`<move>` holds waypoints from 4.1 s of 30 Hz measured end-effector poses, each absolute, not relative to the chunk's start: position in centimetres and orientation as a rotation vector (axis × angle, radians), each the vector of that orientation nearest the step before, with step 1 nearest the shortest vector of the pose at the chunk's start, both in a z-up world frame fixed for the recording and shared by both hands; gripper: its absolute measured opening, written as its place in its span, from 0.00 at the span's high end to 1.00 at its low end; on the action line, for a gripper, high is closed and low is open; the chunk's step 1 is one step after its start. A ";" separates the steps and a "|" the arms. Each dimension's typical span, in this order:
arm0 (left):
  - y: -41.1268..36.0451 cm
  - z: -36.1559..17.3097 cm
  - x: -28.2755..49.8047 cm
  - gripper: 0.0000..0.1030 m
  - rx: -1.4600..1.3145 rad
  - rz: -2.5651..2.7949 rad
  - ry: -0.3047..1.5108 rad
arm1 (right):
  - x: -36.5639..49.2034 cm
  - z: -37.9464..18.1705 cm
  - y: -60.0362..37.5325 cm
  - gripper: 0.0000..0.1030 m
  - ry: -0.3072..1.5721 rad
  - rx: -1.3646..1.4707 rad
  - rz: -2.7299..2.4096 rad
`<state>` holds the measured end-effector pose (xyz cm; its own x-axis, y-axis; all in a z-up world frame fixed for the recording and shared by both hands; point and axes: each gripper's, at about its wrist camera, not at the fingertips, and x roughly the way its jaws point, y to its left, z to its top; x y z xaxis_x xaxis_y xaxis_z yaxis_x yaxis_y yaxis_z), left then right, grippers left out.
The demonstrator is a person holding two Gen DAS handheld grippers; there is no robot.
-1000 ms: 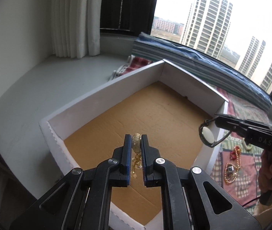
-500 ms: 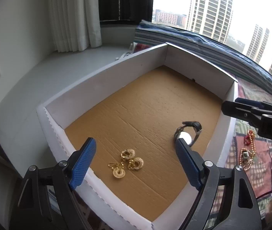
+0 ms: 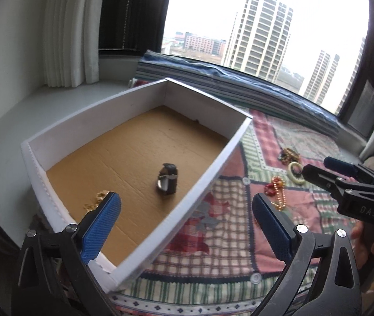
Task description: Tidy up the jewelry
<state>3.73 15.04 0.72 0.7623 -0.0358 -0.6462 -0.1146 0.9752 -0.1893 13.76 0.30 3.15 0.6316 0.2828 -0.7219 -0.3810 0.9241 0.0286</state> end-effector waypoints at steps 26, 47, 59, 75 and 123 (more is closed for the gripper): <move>3.3 -2.9 2.1 0.03 -0.079 -0.163 0.805 | 2.8 0.1 -15.1 0.15 0.880 -0.006 0.109; 1.6 -2.4 0.3 0.01 0.033 -0.146 0.738 | 1.9 0.5 -13.6 0.15 0.833 -0.097 0.098; 2.4 -3.1 0.7 0.01 -0.010 -0.122 0.779 | 2.0 -0.5 -12.6 0.15 0.865 -0.138 0.092; 2.5 -3.5 0.7 0.01 -0.013 -0.111 0.807 | 1.8 -1.0 -12.3 0.15 0.892 -0.119 0.113; -2.9 -14.3 17.8 0.64 0.071 -0.226 1.036 | 2.5 -4.2 -21.3 0.15 0.952 0.082 -0.018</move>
